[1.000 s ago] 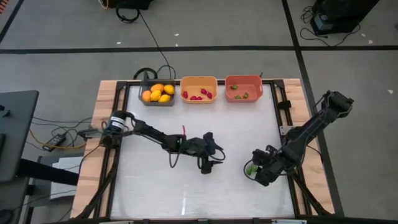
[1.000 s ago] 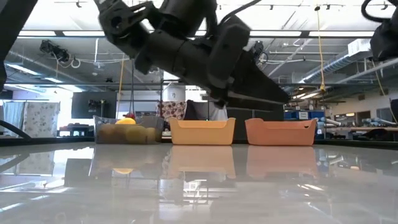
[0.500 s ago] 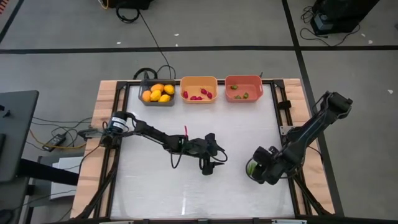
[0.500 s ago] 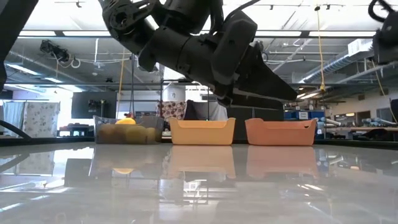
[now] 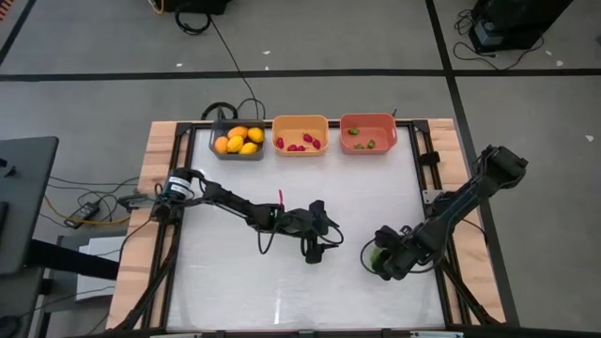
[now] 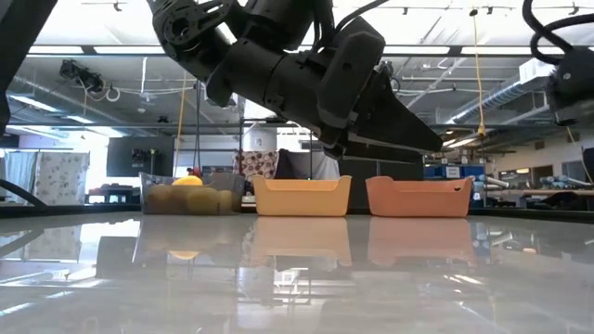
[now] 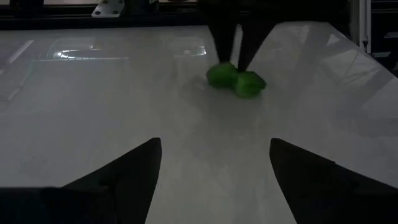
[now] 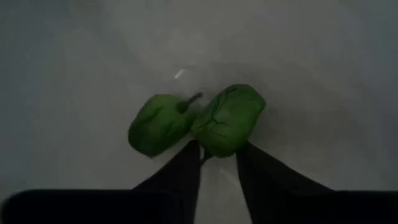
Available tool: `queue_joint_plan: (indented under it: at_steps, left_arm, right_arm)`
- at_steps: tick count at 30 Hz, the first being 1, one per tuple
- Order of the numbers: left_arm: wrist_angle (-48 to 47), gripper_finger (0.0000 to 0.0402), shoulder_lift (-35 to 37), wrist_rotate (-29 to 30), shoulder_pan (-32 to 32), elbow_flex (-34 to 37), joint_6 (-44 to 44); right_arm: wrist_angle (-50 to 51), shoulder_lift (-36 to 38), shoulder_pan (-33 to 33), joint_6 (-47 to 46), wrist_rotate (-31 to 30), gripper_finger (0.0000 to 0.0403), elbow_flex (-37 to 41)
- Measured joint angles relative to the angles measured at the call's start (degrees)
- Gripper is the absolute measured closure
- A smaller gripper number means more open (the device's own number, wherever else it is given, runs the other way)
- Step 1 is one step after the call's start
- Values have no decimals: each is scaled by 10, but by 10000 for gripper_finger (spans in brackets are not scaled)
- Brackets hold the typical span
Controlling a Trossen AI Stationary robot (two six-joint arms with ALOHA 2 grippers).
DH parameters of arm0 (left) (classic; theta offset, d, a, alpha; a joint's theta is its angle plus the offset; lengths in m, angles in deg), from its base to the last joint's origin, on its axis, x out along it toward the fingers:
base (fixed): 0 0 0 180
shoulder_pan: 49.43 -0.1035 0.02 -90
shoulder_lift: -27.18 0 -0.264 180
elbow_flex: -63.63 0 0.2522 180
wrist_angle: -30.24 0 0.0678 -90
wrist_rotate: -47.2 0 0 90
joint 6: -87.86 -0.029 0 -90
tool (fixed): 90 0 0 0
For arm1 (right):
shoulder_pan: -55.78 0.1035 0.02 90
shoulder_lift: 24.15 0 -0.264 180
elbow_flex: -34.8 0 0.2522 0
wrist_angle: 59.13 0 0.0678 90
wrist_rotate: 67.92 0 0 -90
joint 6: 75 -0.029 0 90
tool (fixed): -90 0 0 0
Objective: Sort produce into baskets
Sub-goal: Put the green chili pepper into the orange bin
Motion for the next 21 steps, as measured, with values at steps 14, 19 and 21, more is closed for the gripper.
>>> queue_joint_plan:
  at_steps: [14, 19, 21]
  left_arm:
    - [-7, 95, 0, 2, 0, 0, 2]
    - [-34, 95, 0, 17, 0, 1, 6]
    - [-44, 95, 0, 19, 0, 1, 6]
  right_arm:
    - [5, 12, -91, 218, -108, 397, 0]
    - [6, 45, -147, 291, -125, 399, 0]
    - [6, 59, -163, 315, -125, 398, 0]
